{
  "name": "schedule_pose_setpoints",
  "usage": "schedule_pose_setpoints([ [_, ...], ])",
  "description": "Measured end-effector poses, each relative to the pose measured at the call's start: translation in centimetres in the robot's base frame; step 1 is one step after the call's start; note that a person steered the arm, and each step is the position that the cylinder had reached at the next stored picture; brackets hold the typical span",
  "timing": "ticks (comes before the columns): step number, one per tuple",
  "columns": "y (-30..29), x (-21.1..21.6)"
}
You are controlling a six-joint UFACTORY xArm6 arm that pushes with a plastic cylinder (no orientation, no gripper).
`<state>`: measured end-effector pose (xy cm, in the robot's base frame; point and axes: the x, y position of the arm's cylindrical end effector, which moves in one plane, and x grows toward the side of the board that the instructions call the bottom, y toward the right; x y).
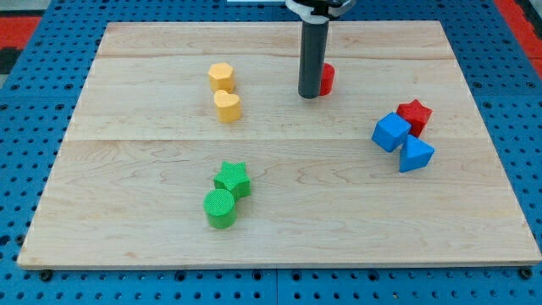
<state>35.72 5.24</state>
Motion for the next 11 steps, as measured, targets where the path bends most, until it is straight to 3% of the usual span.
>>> schedule_pose_setpoints([
  [2,6.9,-4.5],
  [4,10.6,-4.4],
  [7,11.3,-3.0],
  [9,10.5,-3.3],
  [11,-2.9,-3.1],
])
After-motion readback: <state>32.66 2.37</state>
